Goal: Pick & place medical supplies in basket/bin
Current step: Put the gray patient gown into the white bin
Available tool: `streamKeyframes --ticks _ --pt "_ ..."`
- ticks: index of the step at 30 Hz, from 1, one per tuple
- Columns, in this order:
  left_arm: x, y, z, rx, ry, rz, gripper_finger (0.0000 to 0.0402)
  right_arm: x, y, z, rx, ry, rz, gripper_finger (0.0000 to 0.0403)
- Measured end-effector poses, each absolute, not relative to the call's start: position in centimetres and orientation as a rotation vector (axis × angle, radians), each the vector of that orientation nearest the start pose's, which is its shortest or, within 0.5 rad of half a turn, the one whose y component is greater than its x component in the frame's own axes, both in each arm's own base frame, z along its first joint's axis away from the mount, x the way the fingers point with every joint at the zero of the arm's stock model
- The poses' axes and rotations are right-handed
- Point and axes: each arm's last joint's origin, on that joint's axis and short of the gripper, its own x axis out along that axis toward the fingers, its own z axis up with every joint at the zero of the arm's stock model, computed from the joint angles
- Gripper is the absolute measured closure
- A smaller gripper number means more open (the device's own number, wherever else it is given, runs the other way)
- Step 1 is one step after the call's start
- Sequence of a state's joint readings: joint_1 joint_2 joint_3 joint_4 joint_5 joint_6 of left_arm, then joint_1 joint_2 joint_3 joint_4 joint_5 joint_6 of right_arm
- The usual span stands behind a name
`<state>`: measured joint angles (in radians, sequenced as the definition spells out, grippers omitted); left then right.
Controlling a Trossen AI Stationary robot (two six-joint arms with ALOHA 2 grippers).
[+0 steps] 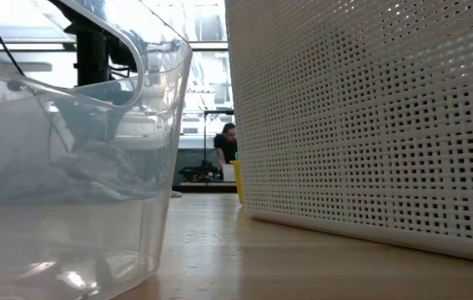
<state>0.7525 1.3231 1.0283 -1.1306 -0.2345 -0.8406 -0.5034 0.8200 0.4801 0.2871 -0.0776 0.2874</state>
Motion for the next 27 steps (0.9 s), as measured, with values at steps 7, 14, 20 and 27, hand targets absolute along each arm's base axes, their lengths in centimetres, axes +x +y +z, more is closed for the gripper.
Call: streamKeyframes --ticks 7,14,20,27 --pt "15.7 15.7 25.1 -0.967 1.03 1.396 0.0011 16.5 -8.8 26.6 0.298 -0.011 -0.43 0.0078" --pt "15.4 15.6 24.4 -0.936 1.043 1.443 0.0005 16.5 -8.8 26.6 0.298 -0.011 -0.431 0.0078" --pt "15.3 15.6 22.7 -0.956 1.008 1.471 0.0002 16.5 -8.8 26.6 0.298 -0.011 -0.43 0.0078" --pt "15.0 15.3 19.1 -0.958 0.951 1.463 0.0004 16.5 -8.8 26.6 0.298 -0.011 -0.43 0.0078"
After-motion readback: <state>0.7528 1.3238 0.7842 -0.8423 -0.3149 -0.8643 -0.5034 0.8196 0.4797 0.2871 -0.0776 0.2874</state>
